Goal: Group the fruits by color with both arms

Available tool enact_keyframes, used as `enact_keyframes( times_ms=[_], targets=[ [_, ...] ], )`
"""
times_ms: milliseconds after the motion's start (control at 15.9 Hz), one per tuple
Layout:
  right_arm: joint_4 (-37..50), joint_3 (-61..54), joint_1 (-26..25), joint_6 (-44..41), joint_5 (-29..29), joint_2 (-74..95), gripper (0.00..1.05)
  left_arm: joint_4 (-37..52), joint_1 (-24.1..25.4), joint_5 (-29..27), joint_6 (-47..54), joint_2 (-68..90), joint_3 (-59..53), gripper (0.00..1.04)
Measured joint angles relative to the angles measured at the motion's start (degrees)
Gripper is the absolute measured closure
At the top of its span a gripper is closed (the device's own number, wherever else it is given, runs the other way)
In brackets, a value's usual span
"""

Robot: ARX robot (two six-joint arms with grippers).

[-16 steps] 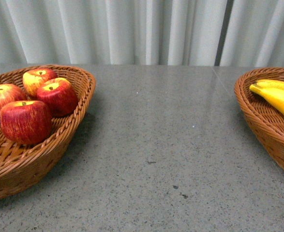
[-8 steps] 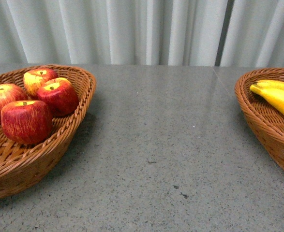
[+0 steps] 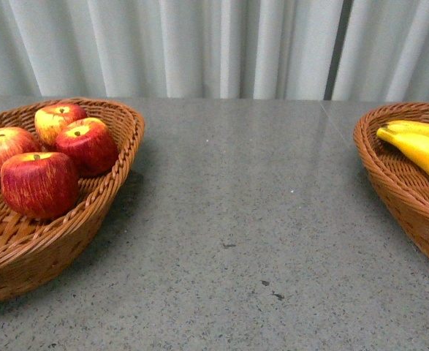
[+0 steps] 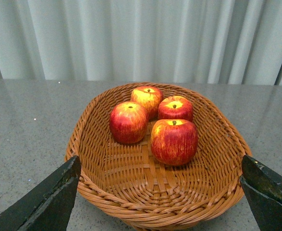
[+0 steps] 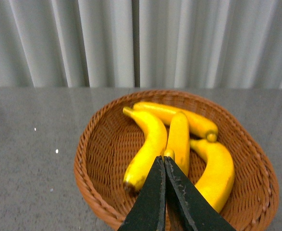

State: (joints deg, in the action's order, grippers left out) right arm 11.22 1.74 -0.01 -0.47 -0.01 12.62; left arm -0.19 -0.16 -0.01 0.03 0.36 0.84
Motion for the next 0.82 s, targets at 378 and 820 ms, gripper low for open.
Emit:
enact_keyframes(
  times_ms=[378, 820],
  targets=[
    [-0.92, -1.03, 0.0, 0.02, 0.0, -2.16, 1.03, 0.0, 0.0, 0.0, 0.0, 0.0, 0.0, 0.07],
    [-11.45, -0.98, 0.0, 0.02, 0.0, -12.48, 1.03, 0.0, 0.0, 0.0, 0.0, 0.0, 0.0, 0.07]
  ],
)
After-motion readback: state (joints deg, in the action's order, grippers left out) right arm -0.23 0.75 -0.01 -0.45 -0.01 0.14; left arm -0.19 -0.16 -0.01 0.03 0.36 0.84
